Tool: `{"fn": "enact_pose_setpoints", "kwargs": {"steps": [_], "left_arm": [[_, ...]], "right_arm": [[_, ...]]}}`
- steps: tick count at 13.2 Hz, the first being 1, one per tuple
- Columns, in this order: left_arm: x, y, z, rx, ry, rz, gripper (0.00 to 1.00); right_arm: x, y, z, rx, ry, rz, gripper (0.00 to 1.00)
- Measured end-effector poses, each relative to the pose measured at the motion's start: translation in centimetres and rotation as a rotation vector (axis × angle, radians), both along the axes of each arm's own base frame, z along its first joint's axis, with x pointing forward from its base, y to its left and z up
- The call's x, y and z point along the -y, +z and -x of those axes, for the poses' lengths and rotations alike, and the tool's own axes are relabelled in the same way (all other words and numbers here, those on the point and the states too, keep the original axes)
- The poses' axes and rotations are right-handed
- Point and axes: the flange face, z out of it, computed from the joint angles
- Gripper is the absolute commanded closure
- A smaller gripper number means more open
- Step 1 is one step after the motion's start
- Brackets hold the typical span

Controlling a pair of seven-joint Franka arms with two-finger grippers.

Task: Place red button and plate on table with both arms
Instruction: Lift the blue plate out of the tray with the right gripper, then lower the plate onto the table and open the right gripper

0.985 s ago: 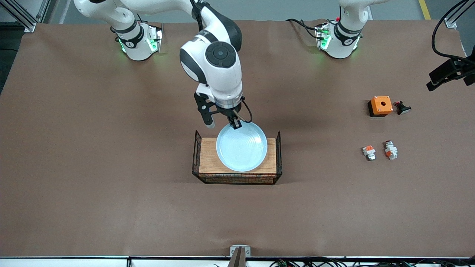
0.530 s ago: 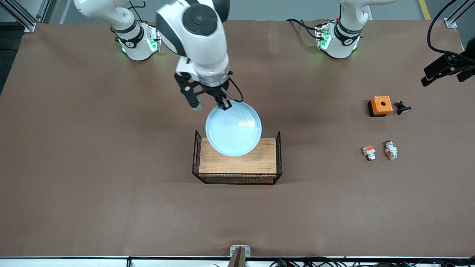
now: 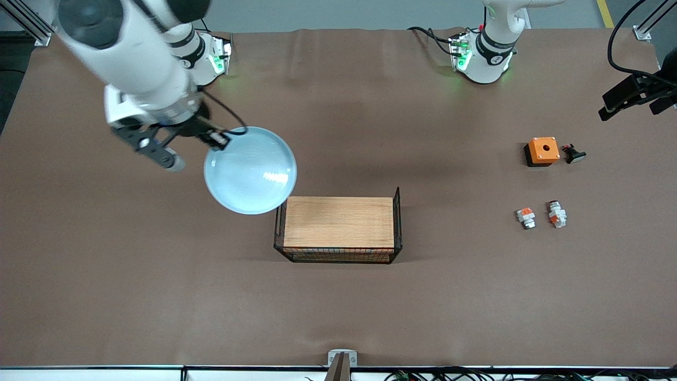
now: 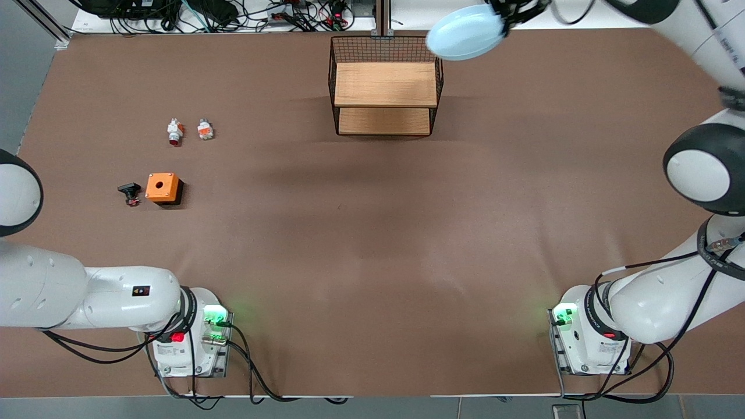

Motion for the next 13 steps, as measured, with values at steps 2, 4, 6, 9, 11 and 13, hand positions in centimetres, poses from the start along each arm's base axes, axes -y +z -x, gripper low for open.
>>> {"fn": "enact_pose_setpoints", "kwargs": {"steps": [2, 4, 6, 9, 11, 13], "left_arm": [[0.7, 0.0, 0.0, 0.0, -0.012, 0.0, 0.0], [1.4, 0.0, 0.1, 0.0, -0.027, -0.001, 0.0], [1.5, 0.0, 0.1, -0.001, -0.029, -0.001, 0.0], [1.6, -0.2, 0.1, -0.003, -0.029, -0.001, 0.0], [1.6, -0.3, 0.1, -0.007, -0.03, -0.001, 0.0], [1.9, -0.5, 0.1, -0.011, -0.035, -0.002, 0.0]], "right_arm": [[6.4, -0.1, -2.2, -0.01, 0.134, -0.021, 1.0], [12.9, -0.6, -3.8, -0.019, 0.229, -0.043, 0.99], [18.0, -1.6, -4.8, -0.017, 0.297, -0.061, 1.0], [22.3, -5.0, -5.9, -0.009, 0.359, -0.076, 0.99], [24.9, -8.4, -6.4, -0.015, 0.397, -0.087, 0.99], [27.5, -12.0, -6.5, -0.021, 0.432, -0.098, 0.99]]}}
